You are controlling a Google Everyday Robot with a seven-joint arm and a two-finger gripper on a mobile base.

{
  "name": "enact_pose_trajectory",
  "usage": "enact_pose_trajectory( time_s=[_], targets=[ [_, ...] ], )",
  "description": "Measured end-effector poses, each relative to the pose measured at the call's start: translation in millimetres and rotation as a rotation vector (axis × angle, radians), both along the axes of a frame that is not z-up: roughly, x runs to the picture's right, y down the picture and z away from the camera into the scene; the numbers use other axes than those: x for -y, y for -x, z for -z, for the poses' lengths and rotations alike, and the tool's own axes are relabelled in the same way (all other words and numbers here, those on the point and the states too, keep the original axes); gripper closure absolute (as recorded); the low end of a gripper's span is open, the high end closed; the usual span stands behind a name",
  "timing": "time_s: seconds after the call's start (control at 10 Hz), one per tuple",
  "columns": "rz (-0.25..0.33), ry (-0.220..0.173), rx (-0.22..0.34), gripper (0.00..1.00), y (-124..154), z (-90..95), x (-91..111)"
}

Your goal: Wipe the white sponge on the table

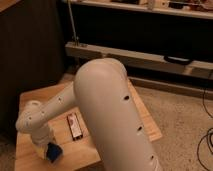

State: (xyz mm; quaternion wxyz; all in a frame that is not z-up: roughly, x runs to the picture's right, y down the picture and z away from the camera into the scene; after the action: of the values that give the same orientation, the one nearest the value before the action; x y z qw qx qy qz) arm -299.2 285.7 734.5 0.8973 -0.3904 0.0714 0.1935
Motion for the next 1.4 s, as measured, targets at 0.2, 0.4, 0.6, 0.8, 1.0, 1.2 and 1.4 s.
enact_pose_trajectory(
  time_s=[0.2, 0.4, 0.6, 0.8, 1.0, 1.2, 1.4],
  targets=[
    [-0.017, 0.021, 0.007, 0.77, 5.4, -5.6, 7.5],
    [-0.056, 0.044, -0.003, 0.77, -3.9, -16.7, 19.3],
    [-0.096, 0.071, -0.02, 0.77, -11.4, -24.9, 22.4],
    [-0.112, 0.084, -0.043, 0.77, -21.0, -30.7, 23.4],
    [-0.091, 0.079, -0.066, 0.77, -26.1, -24.2, 16.8],
    [-0.057, 0.049, -0.087, 0.77, -34.7, -6.3, 6.9],
    [-0.032, 0.03, -0.085, 0.77, -39.8, 15.0, -12.8]
  ],
)
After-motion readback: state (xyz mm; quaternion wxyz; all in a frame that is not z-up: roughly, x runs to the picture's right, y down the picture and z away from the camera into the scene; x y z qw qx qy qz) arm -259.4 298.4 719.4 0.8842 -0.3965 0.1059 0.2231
